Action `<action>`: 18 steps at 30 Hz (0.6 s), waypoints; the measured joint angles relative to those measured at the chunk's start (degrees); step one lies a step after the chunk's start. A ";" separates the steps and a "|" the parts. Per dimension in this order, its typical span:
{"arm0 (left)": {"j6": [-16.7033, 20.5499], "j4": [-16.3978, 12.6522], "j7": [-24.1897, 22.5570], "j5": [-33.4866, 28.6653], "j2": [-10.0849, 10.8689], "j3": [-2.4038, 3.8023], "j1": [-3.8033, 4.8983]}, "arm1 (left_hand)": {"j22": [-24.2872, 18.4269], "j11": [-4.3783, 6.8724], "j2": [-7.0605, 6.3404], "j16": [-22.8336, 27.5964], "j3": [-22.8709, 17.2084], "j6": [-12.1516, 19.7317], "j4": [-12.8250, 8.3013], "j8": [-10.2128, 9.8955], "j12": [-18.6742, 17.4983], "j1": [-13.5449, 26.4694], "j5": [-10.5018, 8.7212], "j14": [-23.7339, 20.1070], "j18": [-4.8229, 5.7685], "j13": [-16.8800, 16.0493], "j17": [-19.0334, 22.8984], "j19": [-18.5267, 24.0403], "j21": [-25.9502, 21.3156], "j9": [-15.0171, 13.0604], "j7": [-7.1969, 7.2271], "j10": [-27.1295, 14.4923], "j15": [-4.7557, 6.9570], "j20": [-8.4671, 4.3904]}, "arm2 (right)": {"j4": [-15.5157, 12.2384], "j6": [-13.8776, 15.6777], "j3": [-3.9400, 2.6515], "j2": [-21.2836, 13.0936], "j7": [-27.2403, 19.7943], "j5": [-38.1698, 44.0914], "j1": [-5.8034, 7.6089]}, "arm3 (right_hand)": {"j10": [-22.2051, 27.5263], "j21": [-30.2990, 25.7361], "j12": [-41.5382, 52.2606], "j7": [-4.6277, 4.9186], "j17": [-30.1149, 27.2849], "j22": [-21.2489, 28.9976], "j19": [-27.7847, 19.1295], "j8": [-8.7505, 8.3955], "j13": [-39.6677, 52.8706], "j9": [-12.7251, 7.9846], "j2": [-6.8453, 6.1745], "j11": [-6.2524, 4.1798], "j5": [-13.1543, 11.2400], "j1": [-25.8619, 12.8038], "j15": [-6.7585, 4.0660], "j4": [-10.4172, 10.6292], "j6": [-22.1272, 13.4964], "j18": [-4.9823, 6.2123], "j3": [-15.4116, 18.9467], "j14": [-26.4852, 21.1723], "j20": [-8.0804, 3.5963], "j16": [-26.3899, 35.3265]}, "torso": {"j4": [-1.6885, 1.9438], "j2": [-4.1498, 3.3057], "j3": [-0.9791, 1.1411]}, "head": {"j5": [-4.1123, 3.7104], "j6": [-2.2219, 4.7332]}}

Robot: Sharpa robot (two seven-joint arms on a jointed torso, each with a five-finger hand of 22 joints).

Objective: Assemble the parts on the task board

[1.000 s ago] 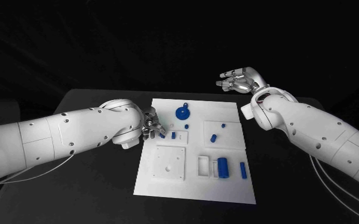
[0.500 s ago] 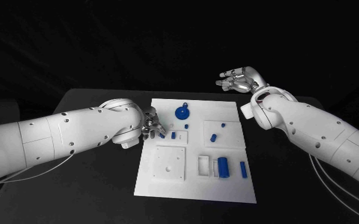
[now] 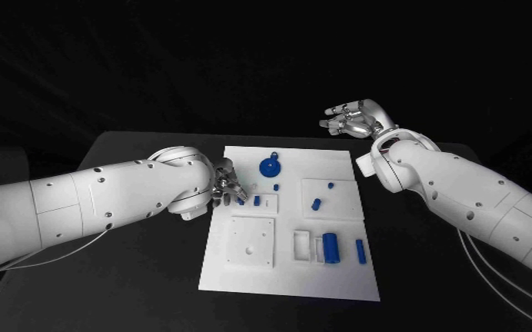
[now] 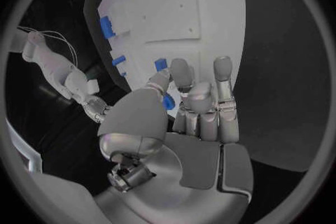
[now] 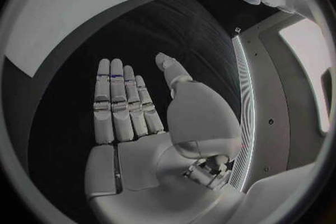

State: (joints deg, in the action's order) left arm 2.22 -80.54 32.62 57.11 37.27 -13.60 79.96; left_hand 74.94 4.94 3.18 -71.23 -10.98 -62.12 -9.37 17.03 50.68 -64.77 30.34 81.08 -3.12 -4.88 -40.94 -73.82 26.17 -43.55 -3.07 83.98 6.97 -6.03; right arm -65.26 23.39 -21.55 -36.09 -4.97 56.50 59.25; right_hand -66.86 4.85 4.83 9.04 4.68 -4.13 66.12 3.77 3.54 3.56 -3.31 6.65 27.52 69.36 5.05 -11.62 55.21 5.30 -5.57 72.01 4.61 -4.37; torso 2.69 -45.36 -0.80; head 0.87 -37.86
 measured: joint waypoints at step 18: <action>-0.78 -0.21 -0.23 2.03 -0.11 -0.02 -0.16 | -0.02 0.82 -1.61 1.39 2.63 -2.53 2.47 -6.19 -4.38 -0.42 -4.31 0.71 0.01 -15.05 -0.20 -0.43 -0.77 -12.26 -1.02 0.48 0.51 -0.21 | 0.04 -0.02 0.00 -0.04 -0.02 -0.01 -0.04 | 0.00 0.00 0.00 -0.03 0.00 0.00 0.00 0.00 0.00 0.00 0.00 0.00 0.00 0.00 -0.01 0.00 0.03 0.00 0.00 0.01 0.00 0.00 | 0.02 0.03 -0.06 | -0.13 -0.08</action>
State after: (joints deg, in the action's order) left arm 1.44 -80.75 32.39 59.14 37.16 -13.62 79.80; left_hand 74.93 5.76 1.56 -69.83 -8.35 -64.66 -6.91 10.84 46.30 -65.18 26.03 81.79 -3.10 -19.93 -41.14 -74.25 25.40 -55.81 -4.09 84.47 7.47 -6.24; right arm -65.22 23.37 -21.55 -36.13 -4.99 56.49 59.21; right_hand -66.86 4.85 4.83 9.02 4.69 -4.14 66.12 3.77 3.54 3.56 -3.31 6.65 27.52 69.36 5.04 -11.62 55.24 5.30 -5.57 72.02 4.61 -4.37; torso 2.71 -45.32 -0.86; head 0.74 -37.94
